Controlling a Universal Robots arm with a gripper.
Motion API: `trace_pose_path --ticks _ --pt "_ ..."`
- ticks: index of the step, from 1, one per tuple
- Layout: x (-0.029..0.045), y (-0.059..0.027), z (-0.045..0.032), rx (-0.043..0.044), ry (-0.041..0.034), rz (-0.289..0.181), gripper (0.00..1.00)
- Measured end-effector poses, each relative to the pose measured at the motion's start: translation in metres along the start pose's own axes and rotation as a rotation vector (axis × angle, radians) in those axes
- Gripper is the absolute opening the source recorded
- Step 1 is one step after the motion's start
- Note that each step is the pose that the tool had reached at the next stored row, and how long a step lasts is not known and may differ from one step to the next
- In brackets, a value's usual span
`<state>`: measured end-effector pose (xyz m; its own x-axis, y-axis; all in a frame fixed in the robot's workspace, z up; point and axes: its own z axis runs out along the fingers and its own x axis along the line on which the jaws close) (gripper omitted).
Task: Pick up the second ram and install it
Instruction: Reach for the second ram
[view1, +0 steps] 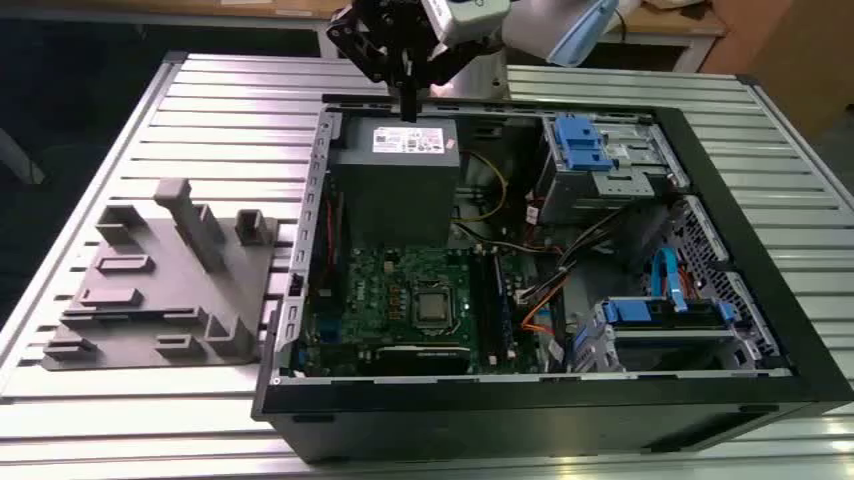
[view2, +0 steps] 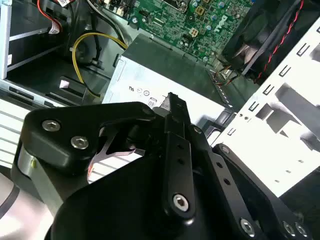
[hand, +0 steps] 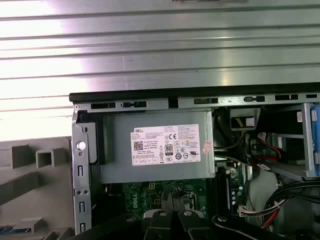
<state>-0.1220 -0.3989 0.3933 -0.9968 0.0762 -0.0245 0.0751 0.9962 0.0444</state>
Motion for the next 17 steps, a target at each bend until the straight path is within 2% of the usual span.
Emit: trace_pose_path --ticks 11,17 --pt "0.0002 0.0 0.0 0.0 0.0 0.0 0.07" --pt "0.0069 -0.0005 -0.0002 0.0001 0.0 0.0 0.07"
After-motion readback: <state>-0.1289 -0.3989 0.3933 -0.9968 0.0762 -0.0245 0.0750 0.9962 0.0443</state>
